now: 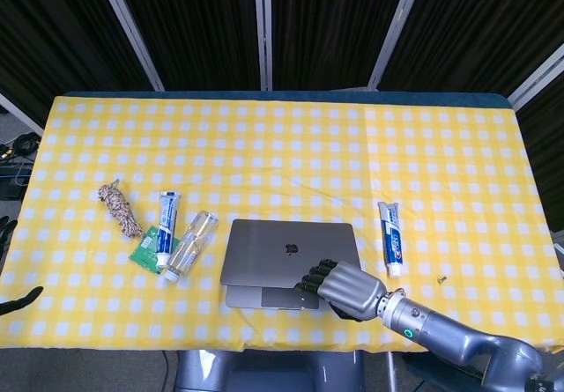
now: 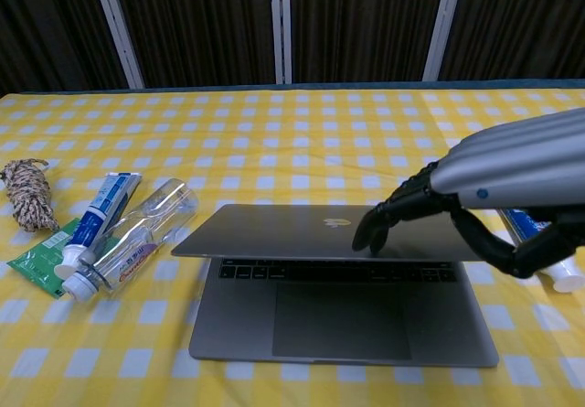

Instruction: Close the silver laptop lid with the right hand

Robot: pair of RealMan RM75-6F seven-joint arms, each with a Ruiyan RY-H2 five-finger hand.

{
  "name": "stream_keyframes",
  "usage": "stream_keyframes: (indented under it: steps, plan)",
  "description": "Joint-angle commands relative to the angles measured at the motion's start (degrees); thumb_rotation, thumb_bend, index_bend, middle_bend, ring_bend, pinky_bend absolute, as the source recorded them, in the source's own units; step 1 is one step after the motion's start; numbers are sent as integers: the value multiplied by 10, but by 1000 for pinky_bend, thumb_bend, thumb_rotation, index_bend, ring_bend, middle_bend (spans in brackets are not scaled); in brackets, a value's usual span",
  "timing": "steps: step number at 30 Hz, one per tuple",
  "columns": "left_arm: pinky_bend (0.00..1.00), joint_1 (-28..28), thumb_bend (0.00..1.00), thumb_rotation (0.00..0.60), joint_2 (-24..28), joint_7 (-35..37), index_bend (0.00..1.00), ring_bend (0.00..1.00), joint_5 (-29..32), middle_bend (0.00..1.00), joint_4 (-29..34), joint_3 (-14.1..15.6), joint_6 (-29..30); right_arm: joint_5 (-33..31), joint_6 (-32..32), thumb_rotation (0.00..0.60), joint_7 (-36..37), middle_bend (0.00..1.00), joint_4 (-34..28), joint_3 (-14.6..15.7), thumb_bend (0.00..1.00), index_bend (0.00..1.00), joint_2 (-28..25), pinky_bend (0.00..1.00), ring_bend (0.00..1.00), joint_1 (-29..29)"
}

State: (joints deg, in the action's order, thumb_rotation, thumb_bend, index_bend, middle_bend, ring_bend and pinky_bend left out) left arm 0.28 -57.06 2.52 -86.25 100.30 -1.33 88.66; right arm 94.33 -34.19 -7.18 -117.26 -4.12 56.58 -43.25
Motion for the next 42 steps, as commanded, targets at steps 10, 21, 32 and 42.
stream_keyframes:
  steps: [10,21,32,42]
  plan:
    - [0,-1,0,600,-1,-1,0,0,3,0,-1,-1,-2,81,-30,600,-172,166,114,57,1000,157,101,187,137,8]
    - [0,-2,0,600,-2,0,0,0,-2,0,-1,1,-3,144,-63,600,-202,182,199,94,1000,159,138,187,137,6]
    - [0,-3,0,600,-7,-11,0,0,0,0,-2,2,-4,163,-134,600,-167,181,242,109,1000,160,146,188,137,15]
    - [0,-1,0,600,-4,-3,0,0,-2,0,-2,1,0,133,-321,600,-112,83,229,66,201,86,76,44,48,76]
